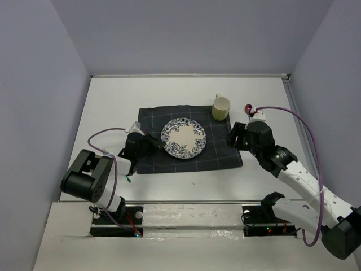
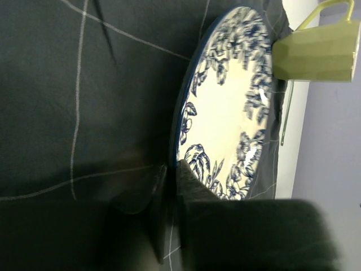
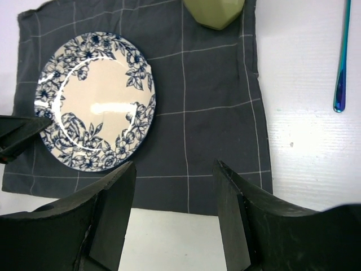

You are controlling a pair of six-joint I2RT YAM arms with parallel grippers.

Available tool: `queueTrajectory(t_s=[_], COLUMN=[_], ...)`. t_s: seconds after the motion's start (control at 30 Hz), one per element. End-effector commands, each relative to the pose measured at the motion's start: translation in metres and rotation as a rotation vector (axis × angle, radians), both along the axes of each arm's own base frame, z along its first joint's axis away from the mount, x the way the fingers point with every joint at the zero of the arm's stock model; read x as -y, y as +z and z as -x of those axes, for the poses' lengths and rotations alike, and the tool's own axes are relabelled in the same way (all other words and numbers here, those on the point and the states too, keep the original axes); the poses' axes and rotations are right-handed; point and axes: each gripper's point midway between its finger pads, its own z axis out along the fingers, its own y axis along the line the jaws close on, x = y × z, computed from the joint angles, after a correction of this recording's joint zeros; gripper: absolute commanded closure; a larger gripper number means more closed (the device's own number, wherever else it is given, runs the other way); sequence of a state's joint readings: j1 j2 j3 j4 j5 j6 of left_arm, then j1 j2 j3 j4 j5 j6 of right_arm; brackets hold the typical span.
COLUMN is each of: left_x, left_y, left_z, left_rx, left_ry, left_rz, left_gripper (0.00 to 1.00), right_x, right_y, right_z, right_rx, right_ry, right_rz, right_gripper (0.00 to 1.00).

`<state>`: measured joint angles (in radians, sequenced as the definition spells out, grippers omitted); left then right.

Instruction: Set the dinner table for one person

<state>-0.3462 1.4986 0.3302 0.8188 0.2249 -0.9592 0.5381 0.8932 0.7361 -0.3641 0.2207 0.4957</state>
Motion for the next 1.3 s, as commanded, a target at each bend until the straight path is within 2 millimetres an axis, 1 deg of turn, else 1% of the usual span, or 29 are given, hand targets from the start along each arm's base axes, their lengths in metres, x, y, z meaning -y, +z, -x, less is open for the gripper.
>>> queueTrajectory(t_s=[0.0, 0.03, 0.07, 0.1, 0.2, 0.23, 0.27, 0.3, 0.37, 0.43, 0.47, 0.5, 0.57, 0.6, 0.63, 0.67, 0.7, 0.73, 0.77, 0.83, 0.87, 0.9, 0.93, 0.97, 1.0, 1.07, 1.1, 1.17, 1.27], left_x=[0.016, 0.016, 0.017, 0.016, 0.015, 0.014, 0.010, 0.009, 0.002, -0.002, -0.006, -0.008, -0.013, -0.016, -0.018, -0.022, -0.028, -0.033, -0.036, -0.042, -0.042, -0.043, -0.043, -0.041, -0.042, -0.047, -0.051, -0.057, -0.072], left_y=[0.064, 0.062, 0.063, 0.064, 0.073, 0.076, 0.075, 0.087, 0.089, 0.113, 0.114, 0.135, 0.146, 0.170, 0.178, 0.178, 0.199, 0.194, 0.198, 0.219, 0.216, 0.226, 0.239, 0.239, 0.253, 0.257, 0.263, 0.258, 0.253], left_z=[-0.028, -0.028, -0.027, -0.026, -0.025, -0.024, -0.024, -0.025, -0.024, -0.023, -0.021, -0.018, -0.013, -0.009, -0.007, -0.003, 0.000, 0.005, 0.007, 0.014, 0.020, 0.027, 0.031, 0.038, 0.045, 0.052, 0.058, 0.064, 0.067], left_rx=[0.198, 0.190, 0.187, 0.189, 0.203, 0.210, 0.201, 0.231, 0.223, 0.284, 0.280, 0.331, 0.359, 0.419, 0.442, 0.433, 0.496, 0.469, 0.481, 0.547, 0.534, 0.578, 0.613, 0.618, 0.662, 0.702, 0.744, 0.746, 0.757], left_ry=[-0.007, -0.009, -0.013, -0.013, -0.012, -0.008, 0.008, 0.011, 0.032, 0.039, 0.048, 0.050, 0.047, 0.053, 0.051, 0.049, 0.056, 0.048, 0.045, 0.020, -0.009, -0.035, -0.052, -0.091, -0.098, -0.114, -0.111, -0.105, -0.032], left_rz=[0.119, 0.115, 0.117, 0.117, 0.116, 0.113, 0.097, 0.086, 0.050, 0.033, 0.014, 0.022, -0.019, -0.018, -0.032, -0.064, -0.102, -0.152, -0.185, -0.258, -0.287, -0.318, -0.328, -0.342, -0.352, -0.408, -0.429, -0.459, -0.485], left_gripper=[0.71, 0.62, 0.46, 0.37, 0.19, 0.17, 0.05, 0.01, 0.01, 0.01, 0.01, 0.01, 0.01, 0.01, 0.01, 0.01, 0.01, 0.01, 0.01, 0.01, 0.01, 0.01, 0.01, 0.01, 0.01, 0.01, 0.01, 0.01, 0.01], right_x=[0.002, 0.001, 0.005, 0.005, 0.025, 0.031, 0.037, 0.050, 0.061, 0.078, 0.080, 0.087, 0.092, 0.095, 0.098, 0.112, 0.119, 0.127, 0.142, 0.150, 0.154, 0.156, 0.157, 0.157, 0.157, 0.156, 0.156, 0.153, 0.152], right_y=[0.003, 0.002, 0.005, 0.004, 0.006, 0.004, 0.003, -0.001, -0.009, -0.018, -0.024, -0.028, -0.032, -0.042, -0.046, -0.048, -0.054, -0.057, -0.061, -0.070, -0.072, -0.068, -0.080, -0.084, -0.091, -0.101, -0.098, -0.110, -0.112], right_z=[-0.008, -0.009, -0.013, -0.014, -0.025, -0.028, -0.032, -0.037, -0.046, -0.053, -0.059, -0.064, -0.074, -0.082, -0.086, -0.092, -0.101, -0.106, -0.110, -0.122, -0.127, -0.135, -0.140, -0.144, -0.144, -0.157, -0.164, -0.171, -0.179], right_rx=[0.003, 0.000, 0.003, -0.001, 0.005, -0.002, -0.006, -0.019, -0.034, -0.058, -0.071, -0.079, -0.090, -0.115, -0.123, -0.127, -0.145, -0.153, -0.167, -0.200, -0.207, -0.203, -0.234, -0.249, -0.289, -0.315, -0.314, -0.347, -0.359], right_ry=[-0.047, -0.049, -0.066, -0.070, -0.142, -0.160, -0.179, -0.212, -0.243, -0.287, -0.297, -0.316, -0.343, -0.354, -0.365, -0.411, -0.430, -0.449, -0.482, -0.478, -0.479, -0.477, -0.471, -0.454, -0.447, -0.425, -0.416, -0.384, -0.368], right_rz=[0.002, 0.002, 0.001, 0.007, 0.019, 0.023, 0.023, 0.015, 0.005, -0.017, -0.029, -0.042, -0.059, -0.054, -0.051, -0.042, -0.033, -0.024, -0.016, -0.025, -0.012, -0.002, 0.015, 0.034, 0.047, 0.063, 0.062, 0.069, 0.078], right_gripper=[0.39, 0.39, 0.39, 0.40, 0.43, 0.44, 0.45, 0.47, 0.48, 0.51, 0.53, 0.56, 0.57, 0.57, 0.57, 0.59, 0.62, 0.62, 0.62, 0.62, 0.62, 0.61, 0.60, 0.60, 0.60, 0.60, 0.61, 0.61, 0.61])
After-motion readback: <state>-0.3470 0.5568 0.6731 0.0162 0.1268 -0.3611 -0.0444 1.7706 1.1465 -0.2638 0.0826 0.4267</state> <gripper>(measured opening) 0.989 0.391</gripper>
